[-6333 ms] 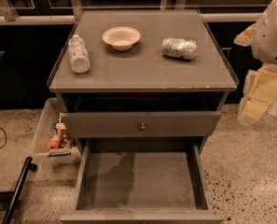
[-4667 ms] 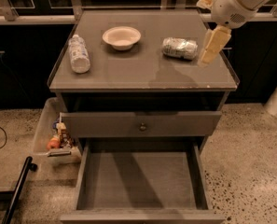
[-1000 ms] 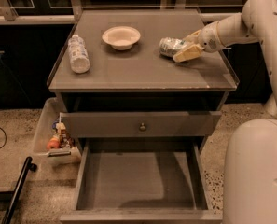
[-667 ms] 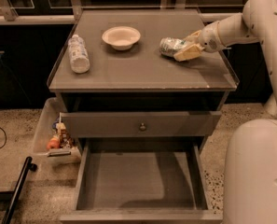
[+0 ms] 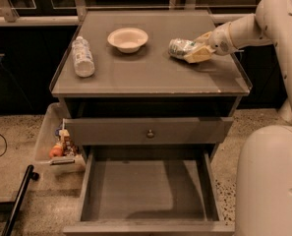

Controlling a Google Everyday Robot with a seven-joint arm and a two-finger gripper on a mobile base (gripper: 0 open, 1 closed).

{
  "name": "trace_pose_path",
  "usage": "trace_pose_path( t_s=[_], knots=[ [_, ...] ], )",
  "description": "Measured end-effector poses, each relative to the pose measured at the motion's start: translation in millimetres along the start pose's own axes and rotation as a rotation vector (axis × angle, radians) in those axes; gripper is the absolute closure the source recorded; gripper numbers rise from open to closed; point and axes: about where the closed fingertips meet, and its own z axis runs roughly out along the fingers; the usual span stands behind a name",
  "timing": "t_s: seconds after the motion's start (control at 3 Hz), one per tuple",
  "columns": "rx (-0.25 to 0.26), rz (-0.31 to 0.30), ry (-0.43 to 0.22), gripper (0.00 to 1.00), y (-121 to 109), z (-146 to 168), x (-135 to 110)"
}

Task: Place 7up can into middle drawer

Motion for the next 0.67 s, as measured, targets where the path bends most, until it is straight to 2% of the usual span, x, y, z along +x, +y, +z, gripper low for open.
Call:
trace_pose_path(
  t_s=[0.33,0.67],
  knots=[
    [-0.010,-0.013,-0.013,1.00,9,-3,2],
    [0.001,-0.066,-0.046,1.00,28,-24,-3]
  ],
)
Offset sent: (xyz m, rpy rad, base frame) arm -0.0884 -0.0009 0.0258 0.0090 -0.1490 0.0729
